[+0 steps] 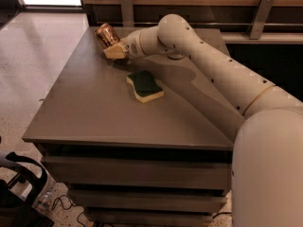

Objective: Place orange can upright

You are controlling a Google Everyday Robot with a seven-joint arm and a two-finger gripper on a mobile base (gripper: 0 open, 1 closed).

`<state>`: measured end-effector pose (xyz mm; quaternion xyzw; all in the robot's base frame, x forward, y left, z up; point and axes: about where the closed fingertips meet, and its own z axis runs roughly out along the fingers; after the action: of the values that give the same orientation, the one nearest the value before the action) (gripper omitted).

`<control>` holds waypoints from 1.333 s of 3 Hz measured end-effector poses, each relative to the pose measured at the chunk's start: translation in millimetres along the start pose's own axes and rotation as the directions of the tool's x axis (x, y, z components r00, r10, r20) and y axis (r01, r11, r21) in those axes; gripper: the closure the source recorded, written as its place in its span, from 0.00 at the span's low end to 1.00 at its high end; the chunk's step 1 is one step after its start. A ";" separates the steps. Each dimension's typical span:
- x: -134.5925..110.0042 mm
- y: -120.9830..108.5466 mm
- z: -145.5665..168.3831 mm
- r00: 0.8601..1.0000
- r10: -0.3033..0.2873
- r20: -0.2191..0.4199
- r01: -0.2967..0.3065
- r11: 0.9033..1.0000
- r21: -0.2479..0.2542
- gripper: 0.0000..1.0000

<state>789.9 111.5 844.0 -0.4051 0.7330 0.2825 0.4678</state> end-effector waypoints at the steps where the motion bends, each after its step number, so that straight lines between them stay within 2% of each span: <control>1: 0.0 0.0 0.0 1.000 0.000 0.000 0.000 1.000 0.000 1.00; 4: 0.4 0.7 -0.6 1.000 0.006 0.000 -0.006 1.000 0.001 1.00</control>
Offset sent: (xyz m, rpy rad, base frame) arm -0.0324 -0.0151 -0.0974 0.0857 0.1472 -0.1263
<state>788.9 111.3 843.9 -0.4026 0.7344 0.2835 0.4671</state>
